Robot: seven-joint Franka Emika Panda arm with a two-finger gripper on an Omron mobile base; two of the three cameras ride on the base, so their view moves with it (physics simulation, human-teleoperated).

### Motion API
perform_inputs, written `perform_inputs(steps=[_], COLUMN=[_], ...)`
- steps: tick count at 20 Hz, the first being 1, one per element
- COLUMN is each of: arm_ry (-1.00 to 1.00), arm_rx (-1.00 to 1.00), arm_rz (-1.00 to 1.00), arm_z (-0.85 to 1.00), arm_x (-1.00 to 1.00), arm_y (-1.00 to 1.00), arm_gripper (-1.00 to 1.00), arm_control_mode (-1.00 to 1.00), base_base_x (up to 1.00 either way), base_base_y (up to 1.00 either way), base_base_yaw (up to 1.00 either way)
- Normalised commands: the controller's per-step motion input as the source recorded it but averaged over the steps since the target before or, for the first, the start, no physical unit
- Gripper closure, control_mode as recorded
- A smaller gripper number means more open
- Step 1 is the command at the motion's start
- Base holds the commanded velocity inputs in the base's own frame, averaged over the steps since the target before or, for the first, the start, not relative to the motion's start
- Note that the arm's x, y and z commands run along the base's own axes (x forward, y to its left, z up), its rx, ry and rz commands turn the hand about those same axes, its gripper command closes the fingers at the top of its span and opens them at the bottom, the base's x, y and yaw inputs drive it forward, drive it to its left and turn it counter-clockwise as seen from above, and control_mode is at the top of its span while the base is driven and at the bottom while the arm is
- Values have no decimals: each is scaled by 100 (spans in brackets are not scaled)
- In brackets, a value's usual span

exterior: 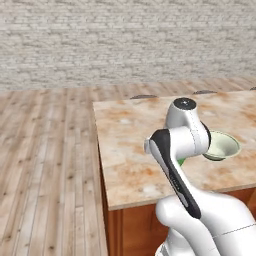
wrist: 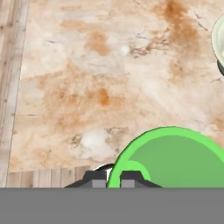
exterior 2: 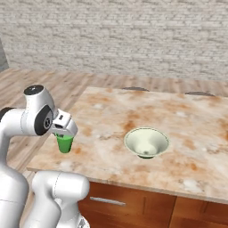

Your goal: Pick the cup and bowl and place them in the sink. Then turn on the water.

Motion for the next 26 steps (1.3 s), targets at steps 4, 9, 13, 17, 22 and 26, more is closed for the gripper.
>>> perform_inputs(steps=[4,9,13,17,22,26], arm_ry=[0,0,0,0,0,0], arm_rx=[0,0,0,0,0,0], arm_rz=[0,0,0,0,0,0], arm_z=[0,0,0,0,0,0], arm_x=[0,0,0,0,0,0], arm_y=[0,0,0,0,0,0], arm_gripper=[100,100,100,100,100,100], arm_control_mode=[100,100,100,100,100,100], base_base_x=[-18,-11,0,0,2,6], base_base_y=[37,56,41,61,46,58], base_base_yaw=[52,74,90,86,72,67])
